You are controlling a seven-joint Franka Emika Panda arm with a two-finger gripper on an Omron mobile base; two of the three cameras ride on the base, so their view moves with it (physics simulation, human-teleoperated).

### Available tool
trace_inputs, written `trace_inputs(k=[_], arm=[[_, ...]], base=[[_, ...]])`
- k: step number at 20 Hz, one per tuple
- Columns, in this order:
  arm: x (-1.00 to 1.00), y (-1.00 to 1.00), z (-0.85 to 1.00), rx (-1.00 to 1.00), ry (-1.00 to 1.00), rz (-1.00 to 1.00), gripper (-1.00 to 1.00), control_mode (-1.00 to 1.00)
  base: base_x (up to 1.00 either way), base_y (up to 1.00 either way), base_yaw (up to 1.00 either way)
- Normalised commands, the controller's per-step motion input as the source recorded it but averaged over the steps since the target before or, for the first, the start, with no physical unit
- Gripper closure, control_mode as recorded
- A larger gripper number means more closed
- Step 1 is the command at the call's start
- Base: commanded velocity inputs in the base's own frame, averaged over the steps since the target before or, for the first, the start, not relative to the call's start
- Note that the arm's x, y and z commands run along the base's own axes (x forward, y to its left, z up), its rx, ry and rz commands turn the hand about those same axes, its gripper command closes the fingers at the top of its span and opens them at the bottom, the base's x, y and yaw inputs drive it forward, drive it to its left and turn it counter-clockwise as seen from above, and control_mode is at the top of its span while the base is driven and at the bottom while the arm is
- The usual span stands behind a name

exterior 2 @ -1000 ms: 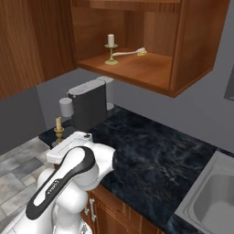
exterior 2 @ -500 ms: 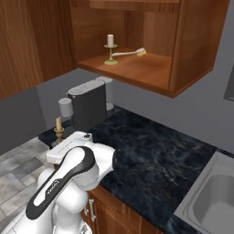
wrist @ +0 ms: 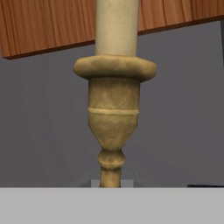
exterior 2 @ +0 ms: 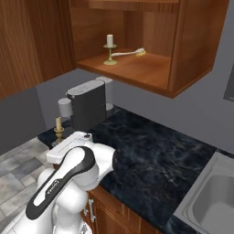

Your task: Pick the candle and candle from the dining table and place them in the open cabinet. Close the cabinet after placing the objects.

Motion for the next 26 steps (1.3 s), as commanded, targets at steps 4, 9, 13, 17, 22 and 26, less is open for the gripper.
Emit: trace_inputs(k=[4, 9, 13, 17, 22, 26], arm=[[0.16, -0.17, 0.03, 0.00, 0.00, 0.00, 1.00, -1.00], [0.23, -0.12, 0.17, 0.00, 0.00, 0.00, 1.00, -1.00], [0.09, 0.00, 0.31, 0.00, 0.00, 0.00, 1.00, -1.00], [0.00, 0.00, 0.36, -0.01, 0.00, -0.05, 1.00, -1.00], [-0.02, -0.01, 0.30, -0.02, -0.02, -0.08, 1.00, -1.00], [-0.12, -0.10, 0.14, 0.00, -0.08, -0.09, 1.00, -1.00]], base=[[0.06, -0.05, 0.00], [0.00, 0.00, 0.00], [0.00, 0.00, 0.00], [0.00, 0.00, 0.00], [0.00, 0.00, 0.00], [0.00, 0.00, 0.00]])
